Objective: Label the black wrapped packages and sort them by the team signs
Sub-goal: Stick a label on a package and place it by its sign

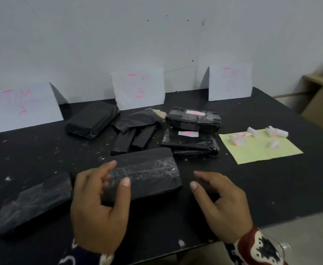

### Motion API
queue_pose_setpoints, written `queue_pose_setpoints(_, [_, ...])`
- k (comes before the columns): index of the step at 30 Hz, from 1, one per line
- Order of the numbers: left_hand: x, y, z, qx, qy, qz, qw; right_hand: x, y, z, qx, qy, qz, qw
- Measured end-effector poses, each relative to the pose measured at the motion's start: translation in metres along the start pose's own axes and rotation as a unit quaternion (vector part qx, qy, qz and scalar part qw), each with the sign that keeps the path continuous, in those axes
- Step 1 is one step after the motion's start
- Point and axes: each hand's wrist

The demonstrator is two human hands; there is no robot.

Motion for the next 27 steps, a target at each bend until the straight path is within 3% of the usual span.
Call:
queue_pose_setpoints(3, [0.007,-0.025,-0.027,0.028,-0.084,0.02,0.996,-0.004,0.015,-0.018,0.025,-0.016,-0.043,0.999])
queue_pose_setpoints(7, [0.013,-0.071,-0.067,0.061,-0.153,0.15,0.975,-0.013,0.041,-0.046,0.085,-0.056,-0.071,0.992])
queue_pose_setpoints(10, [0.021,-0.117,-0.086,0.013,-0.197,0.271,0.942,-0.022,0.062,-0.069,0.117,-0.103,-0.065,0.986])
queue_pose_setpoints(14, [0.03,-0.177,-0.087,-0.067,-0.223,0.358,0.904,-0.043,0.079,-0.095,0.144,-0.152,-0.044,0.977])
queue_pose_setpoints(21, [0.038,-0.211,-0.074,-0.179,-0.249,0.382,0.872,-0.088,0.072,-0.128,0.181,-0.178,0.011,0.967])
queue_pose_setpoints(27, [0.039,-0.213,-0.072,-0.184,-0.258,0.372,0.873,-0.118,0.055,-0.138,0.216,-0.167,0.081,0.959])
Point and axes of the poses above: each hand's wrist, its own x-axis away from the middle knuckle, its own y-axis out of the back of the hand, z = x × y, and after that the axes turned 9 degrees about y, right-handed
